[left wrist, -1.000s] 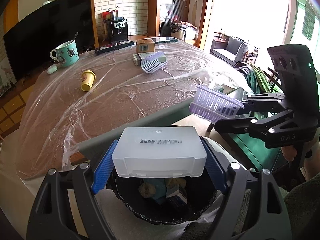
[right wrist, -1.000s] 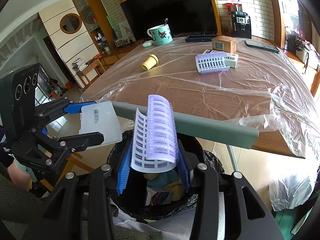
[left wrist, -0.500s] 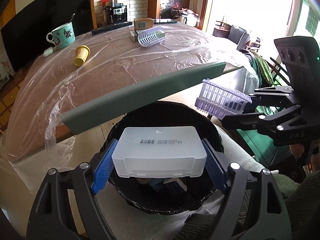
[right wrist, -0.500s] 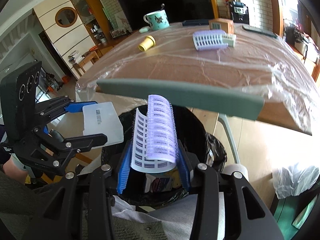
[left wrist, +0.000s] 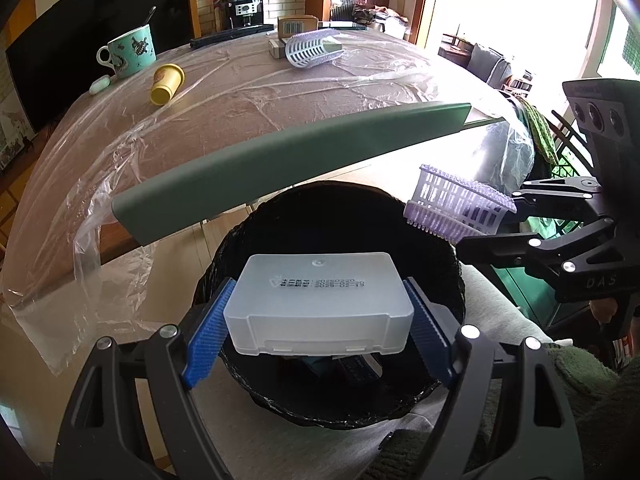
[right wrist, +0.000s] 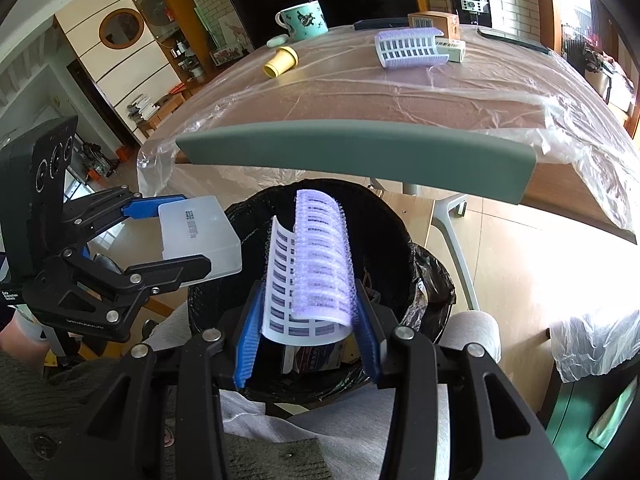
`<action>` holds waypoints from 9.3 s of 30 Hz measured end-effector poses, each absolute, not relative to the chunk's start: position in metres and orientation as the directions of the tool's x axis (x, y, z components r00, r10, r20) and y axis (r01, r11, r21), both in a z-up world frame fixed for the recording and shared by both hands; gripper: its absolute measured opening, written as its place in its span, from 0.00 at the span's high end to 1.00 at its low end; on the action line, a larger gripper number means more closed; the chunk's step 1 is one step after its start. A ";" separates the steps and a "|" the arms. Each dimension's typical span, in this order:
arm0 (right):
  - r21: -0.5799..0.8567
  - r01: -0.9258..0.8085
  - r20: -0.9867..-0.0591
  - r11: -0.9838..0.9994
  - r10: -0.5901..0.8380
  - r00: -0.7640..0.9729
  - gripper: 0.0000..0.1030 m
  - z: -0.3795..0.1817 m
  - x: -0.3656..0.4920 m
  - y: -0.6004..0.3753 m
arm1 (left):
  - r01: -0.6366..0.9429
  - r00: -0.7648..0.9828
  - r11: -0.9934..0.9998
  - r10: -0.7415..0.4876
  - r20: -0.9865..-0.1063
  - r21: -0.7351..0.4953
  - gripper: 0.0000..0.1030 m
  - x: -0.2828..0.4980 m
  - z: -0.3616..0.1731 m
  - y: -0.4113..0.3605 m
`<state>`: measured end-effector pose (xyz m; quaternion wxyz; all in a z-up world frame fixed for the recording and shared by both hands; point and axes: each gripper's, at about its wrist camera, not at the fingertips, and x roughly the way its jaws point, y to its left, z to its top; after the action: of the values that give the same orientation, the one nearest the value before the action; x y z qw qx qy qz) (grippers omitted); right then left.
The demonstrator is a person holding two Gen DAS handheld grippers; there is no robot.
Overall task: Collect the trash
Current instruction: 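Open both tools to drop the container and rack into the bin, then move both open tools back toward the yellow cup and cardboard box, then grasp the yellow cup with the left tool while the right tool grasps the cardboard box, then carry the yellow cup and cardboard box over the black trash bin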
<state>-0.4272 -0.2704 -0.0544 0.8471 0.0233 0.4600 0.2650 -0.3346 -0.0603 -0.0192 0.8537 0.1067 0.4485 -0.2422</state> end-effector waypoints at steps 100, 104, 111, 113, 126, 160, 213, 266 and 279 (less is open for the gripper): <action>0.030 -0.243 -0.489 0.970 0.227 0.842 0.04 0.085 -0.332 -0.283 | 0.395 0.680 0.919 -0.288 -0.674 0.005 0.01 -0.242 0.081 -0.025; 0.035 -0.183 -0.582 0.983 0.169 0.796 0.04 0.069 -0.279 -0.274 | 0.381 0.618 0.924 -0.270 -0.738 -0.018 0.01 -0.203 0.063 -0.024; 0.131 -0.099 -0.722 0.986 0.163 0.672 0.04 0.039 -0.177 -0.273 | 0.376 0.560 0.927 -0.235 -0.795 -0.010 0.01 -0.153 0.041 -0.027; 0.128 -0.064 -0.750 0.990 0.138 0.647 0.04 0.031 -0.154 -0.273 | 0.372 0.559 0.928 -0.210 -0.802 0.015 0.01 -0.143 0.035 -0.029; 0.154 -0.012 -0.811 0.988 0.133 0.570 0.04 0.008 -0.098 -0.269 | 0.372 0.496 0.928 -0.226 -0.838 -0.030 0.20 -0.107 0.016 -0.035; 0.268 -0.126 -0.697 0.955 0.282 0.659 0.44 0.045 -0.125 -0.288 | 0.395 0.530 0.919 -0.232 -0.816 -0.005 0.69 -0.117 0.026 -0.047; 0.284 -0.436 -0.610 0.854 0.512 0.605 0.44 0.047 -0.361 -0.281 | 0.461 0.577 0.884 -0.367 -0.730 -0.080 0.69 -0.249 0.065 -0.046; 0.236 -0.471 -0.749 0.850 0.468 0.469 0.44 -0.030 -0.426 -0.262 | 0.504 0.464 0.863 -0.297 -0.835 -0.026 0.69 -0.334 -0.006 -0.055; 0.217 -0.468 -0.786 0.857 0.438 0.437 0.44 -0.050 -0.418 -0.253 | 0.504 0.414 0.863 -0.266 -0.871 -0.024 0.69 -0.323 -0.032 -0.059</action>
<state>-0.4182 -0.2535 -0.0500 0.8476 -0.0165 0.4583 0.2671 -0.3234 -0.0591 -0.0324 0.8319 0.1216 0.4895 -0.2314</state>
